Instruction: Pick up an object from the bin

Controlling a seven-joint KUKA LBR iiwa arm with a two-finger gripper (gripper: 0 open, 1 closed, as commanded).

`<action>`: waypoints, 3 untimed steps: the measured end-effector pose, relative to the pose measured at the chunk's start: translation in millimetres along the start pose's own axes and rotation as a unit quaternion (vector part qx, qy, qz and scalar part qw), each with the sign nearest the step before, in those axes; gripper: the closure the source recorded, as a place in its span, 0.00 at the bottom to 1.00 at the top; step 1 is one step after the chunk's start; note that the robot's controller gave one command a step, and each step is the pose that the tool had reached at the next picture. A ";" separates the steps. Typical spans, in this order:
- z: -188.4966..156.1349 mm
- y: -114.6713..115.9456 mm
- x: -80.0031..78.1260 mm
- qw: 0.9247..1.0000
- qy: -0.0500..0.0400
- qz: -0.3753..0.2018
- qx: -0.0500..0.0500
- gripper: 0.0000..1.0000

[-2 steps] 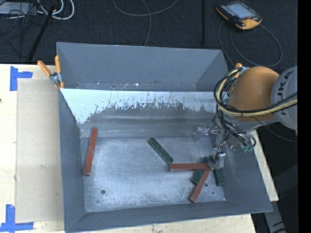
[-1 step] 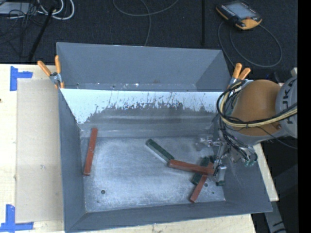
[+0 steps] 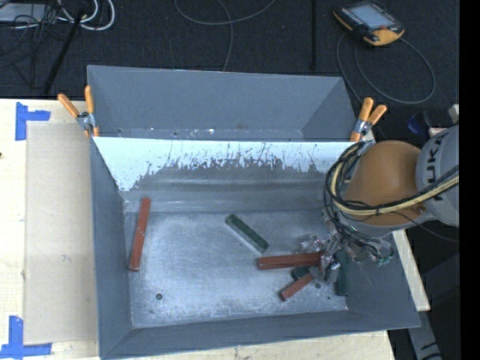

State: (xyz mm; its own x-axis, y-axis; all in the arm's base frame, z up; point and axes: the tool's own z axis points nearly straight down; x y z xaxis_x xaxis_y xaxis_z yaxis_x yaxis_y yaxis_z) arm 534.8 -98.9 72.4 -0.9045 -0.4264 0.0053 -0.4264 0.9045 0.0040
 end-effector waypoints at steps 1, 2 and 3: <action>0.0 0.1 0.0 1.000 0.000 0.000 0.000 1.00; -0.5 0.2 0.0 1.000 0.000 -0.001 0.000 1.00; -9.0 -31.1 -24.5 0.991 -0.003 -0.130 0.002 1.00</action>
Offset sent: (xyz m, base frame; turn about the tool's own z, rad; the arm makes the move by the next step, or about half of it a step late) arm 0.0181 0.0073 0.1830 -0.0133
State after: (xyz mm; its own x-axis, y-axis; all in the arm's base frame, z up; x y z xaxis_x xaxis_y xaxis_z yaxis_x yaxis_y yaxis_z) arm 570.3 -116.6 81.2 -0.7638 -0.6455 -0.0010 -0.6455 0.7638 0.0013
